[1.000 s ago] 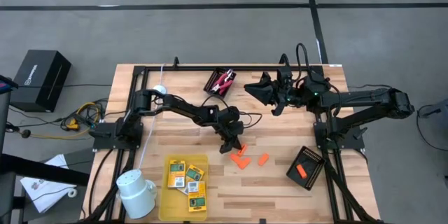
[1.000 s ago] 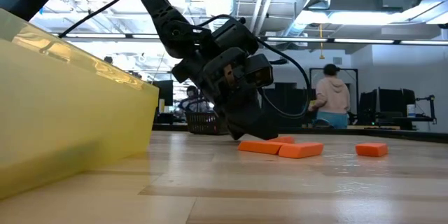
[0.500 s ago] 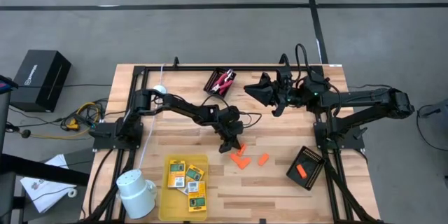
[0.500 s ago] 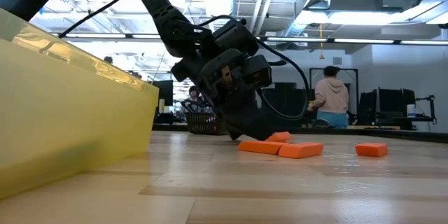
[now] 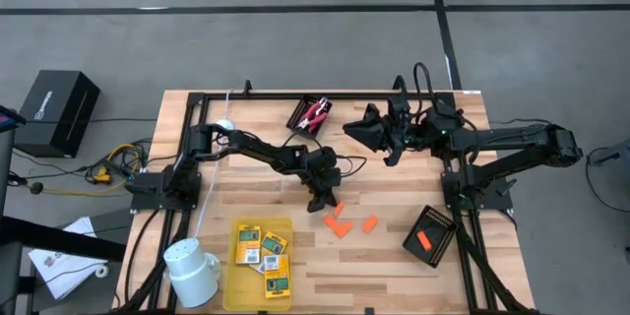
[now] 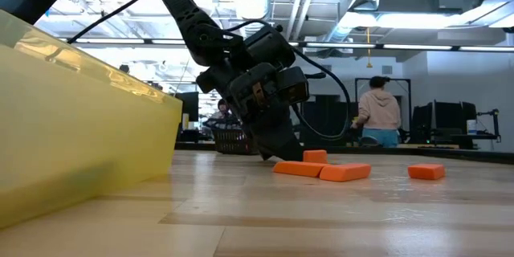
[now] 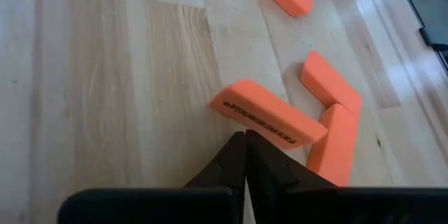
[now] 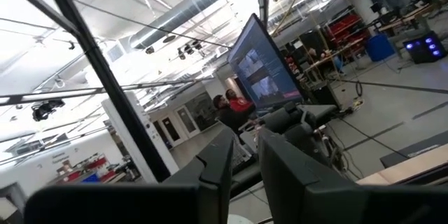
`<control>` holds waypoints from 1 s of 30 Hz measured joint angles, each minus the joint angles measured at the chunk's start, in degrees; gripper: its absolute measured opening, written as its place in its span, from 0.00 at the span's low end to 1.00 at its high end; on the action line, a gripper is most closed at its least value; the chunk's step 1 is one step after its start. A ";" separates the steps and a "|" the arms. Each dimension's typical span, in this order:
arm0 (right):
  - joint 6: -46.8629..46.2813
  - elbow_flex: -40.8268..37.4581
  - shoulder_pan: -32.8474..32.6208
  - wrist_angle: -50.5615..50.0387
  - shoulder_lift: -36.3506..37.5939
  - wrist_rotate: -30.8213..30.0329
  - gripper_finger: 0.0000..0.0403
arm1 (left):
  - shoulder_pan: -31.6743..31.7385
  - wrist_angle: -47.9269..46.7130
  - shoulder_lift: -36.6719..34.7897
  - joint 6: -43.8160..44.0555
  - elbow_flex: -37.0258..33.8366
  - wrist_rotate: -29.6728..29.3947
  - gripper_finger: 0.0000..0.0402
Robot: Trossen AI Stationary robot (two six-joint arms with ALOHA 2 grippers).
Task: Pick & Place School Supplies
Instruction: Put the orange eraser into the bottom black bin
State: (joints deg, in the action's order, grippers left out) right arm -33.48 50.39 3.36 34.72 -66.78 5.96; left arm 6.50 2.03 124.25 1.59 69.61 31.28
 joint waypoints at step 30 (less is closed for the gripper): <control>4.12 0.04 2.93 -8.82 7.12 1.19 0.16 | 1.22 -16.94 -27.77 12.13 -0.12 -11.74 0.14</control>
State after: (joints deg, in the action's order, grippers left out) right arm -29.36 50.43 6.28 25.90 -59.66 7.15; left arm 7.72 -14.92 96.47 13.72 69.49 19.54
